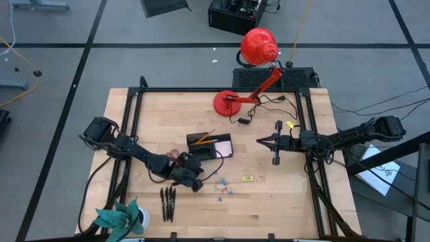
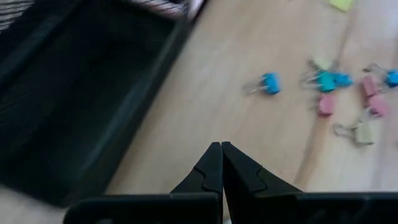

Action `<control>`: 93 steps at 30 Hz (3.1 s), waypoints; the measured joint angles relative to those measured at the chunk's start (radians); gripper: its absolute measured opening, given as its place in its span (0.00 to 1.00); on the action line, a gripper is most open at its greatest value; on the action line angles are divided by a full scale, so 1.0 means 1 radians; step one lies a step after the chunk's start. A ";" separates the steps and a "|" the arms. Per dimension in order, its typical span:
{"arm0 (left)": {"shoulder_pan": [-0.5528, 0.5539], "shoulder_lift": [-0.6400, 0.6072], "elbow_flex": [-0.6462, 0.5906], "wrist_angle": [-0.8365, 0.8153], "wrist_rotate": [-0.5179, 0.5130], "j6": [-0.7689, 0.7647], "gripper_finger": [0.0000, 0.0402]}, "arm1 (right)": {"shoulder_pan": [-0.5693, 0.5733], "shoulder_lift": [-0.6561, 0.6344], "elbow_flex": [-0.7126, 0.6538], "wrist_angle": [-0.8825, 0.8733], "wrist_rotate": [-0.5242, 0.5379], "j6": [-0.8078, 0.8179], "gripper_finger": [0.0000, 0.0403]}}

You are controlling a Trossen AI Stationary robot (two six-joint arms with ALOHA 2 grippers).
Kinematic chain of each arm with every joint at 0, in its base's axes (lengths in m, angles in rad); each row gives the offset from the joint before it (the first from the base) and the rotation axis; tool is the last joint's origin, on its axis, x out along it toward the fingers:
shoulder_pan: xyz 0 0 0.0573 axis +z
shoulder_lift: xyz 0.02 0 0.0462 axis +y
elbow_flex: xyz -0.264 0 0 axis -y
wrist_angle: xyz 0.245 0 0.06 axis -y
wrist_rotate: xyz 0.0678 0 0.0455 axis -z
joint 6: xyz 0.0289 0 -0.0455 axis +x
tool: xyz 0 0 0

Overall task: Pick and place office supplies into organizer
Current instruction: Adjust the mesh desk organizer, then put the black pen into the mesh desk organizer

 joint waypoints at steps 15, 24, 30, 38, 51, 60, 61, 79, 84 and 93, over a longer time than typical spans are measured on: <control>0.028 -0.022 0.001 -0.184 -0.050 -0.112 0.01 | 0.000 0.000 0.000 -0.001 0.001 0.000 0.02; 0.076 -0.022 0.000 -0.184 -0.063 -0.097 0.01 | 0.000 0.000 0.000 -0.001 0.002 -0.001 0.02; 0.084 -0.022 0.000 -0.166 -0.068 -0.071 0.01 | 0.000 0.000 0.000 -0.001 0.002 -0.002 0.02; 0.009 -0.022 0.064 -0.145 -0.031 -0.017 0.01 | 0.000 0.000 0.000 -0.001 0.002 -0.002 0.02; -0.299 -0.023 0.324 -0.239 -0.587 0.396 0.01 | 0.000 0.000 0.000 -0.001 -0.001 0.005 0.02; -0.388 -0.196 0.258 -0.493 -0.777 0.184 0.01 | -0.002 0.000 0.000 0.007 -0.078 -0.028 0.02; -0.395 -0.217 0.248 -0.496 -0.776 0.167 0.01 | -0.002 0.000 0.000 0.008 -0.077 -0.046 0.02; -0.493 -0.256 0.269 -0.562 -0.529 -0.171 0.00 | -0.002 0.000 0.000 0.100 -0.077 -0.055 0.02; -0.507 -0.254 0.363 -0.723 -0.556 -0.109 0.00 | -0.002 0.000 0.000 0.093 -0.077 -0.008 0.02; -0.421 -0.407 0.472 -0.812 -0.617 0.472 0.00 | -0.002 0.000 0.000 0.090 -0.079 0.011 0.02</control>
